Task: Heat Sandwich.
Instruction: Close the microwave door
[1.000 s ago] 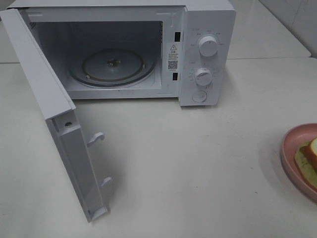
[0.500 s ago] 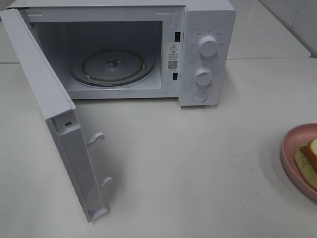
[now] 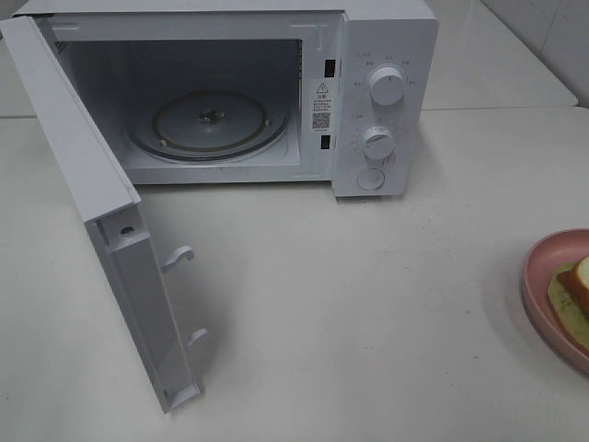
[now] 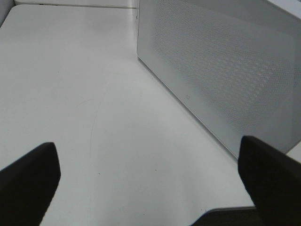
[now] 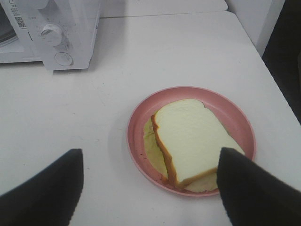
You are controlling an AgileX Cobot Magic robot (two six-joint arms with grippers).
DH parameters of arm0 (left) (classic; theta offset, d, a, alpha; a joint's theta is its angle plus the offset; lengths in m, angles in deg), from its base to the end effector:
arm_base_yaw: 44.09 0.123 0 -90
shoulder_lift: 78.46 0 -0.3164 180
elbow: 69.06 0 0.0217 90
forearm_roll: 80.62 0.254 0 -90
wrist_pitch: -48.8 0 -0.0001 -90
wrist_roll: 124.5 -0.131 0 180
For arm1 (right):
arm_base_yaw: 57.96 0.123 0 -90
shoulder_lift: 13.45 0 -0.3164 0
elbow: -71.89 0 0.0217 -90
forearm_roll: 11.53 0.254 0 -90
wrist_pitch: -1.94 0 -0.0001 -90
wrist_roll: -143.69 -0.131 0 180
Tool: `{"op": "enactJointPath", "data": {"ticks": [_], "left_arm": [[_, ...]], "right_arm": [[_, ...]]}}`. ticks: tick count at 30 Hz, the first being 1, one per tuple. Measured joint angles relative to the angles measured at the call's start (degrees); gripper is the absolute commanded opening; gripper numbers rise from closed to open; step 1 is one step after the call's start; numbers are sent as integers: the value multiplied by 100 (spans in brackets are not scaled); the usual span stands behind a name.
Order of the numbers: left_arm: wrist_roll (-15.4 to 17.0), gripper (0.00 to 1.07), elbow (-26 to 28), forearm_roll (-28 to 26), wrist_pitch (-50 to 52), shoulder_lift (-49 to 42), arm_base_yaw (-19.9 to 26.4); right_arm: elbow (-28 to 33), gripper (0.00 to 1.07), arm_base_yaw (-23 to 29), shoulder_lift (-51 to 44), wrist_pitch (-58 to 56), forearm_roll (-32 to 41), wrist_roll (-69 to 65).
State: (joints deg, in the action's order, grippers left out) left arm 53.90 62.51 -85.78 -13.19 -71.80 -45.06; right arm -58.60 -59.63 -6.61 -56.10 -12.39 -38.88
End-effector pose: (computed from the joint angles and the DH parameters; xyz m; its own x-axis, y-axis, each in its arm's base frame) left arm -0.0022 -0.0104 0.2635 -0.4549 -0.0067 -0.8905 0.0811 0.9955 -0.0489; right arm 0.0045 -0.0018 0.2653 -0.4109 0.0489 -0.9104 0.0559 0.9980 0.0284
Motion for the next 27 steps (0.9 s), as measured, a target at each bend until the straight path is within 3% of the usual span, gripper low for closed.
{"op": "enactJointPath", "data": {"ticks": [27], "left_arm": [[0,97,0,-23,0,0,0]], "right_arm": [[0,77,0,0,0,0,0]]}}
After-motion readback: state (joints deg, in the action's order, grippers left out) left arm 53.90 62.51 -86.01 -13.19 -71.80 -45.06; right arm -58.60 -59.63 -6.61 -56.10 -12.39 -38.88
